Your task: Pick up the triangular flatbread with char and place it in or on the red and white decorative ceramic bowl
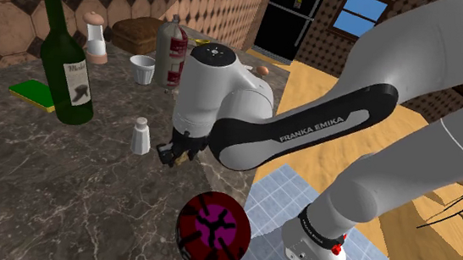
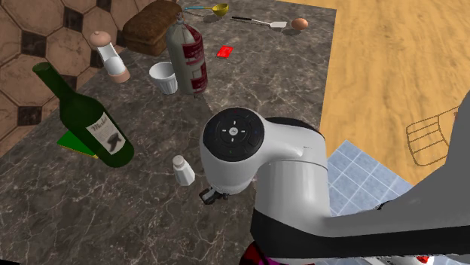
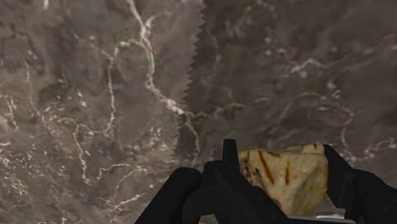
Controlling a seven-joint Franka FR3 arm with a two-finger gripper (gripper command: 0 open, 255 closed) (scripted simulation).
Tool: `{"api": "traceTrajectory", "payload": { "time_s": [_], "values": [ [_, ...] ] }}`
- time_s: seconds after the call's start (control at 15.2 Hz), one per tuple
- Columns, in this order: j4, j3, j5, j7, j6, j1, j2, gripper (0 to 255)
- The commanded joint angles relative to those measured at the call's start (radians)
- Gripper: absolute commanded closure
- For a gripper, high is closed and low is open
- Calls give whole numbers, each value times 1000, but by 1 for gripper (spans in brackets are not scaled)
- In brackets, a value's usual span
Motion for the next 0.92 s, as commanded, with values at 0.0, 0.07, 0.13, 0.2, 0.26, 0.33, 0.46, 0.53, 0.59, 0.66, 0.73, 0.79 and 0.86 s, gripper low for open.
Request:
{"api": "traceTrajectory", "payload": {
  "time_s": [0.0, 0.07, 0.13, 0.2, 0.26, 0.33, 0.46, 0.53, 0.59, 0.66, 0.73, 0.79, 0.86],
  "values": [
    [10, -16, 24, -23, -32, 14, -27, 255],
    [15, -23, 33, -31, -47, 20, -38, 255],
    [21, -30, 41, -39, -62, 25, -49, 255],
    [28, -37, 48, -47, -77, 30, -59, 255],
    [34, -43, 55, -54, -92, 34, -69, 255],
    [41, -49, 61, -61, -107, 38, -79, 255],
    [55, -61, 72, -74, -137, 46, -97, 255],
    [63, -67, 76, -80, -152, 49, -106, 255],
    [70, -73, 81, -85, -167, 52, -114, 255],
    [78, -78, 84, -90, -182, 55, -122, 255],
    [86, -84, 88, -95, -197, 57, -129, 255],
    [94, -89, 91, -100, -212, 60, -137, 255],
    [103, -94, 93, -105, -226, 62, -144, 255]
  ]
}}
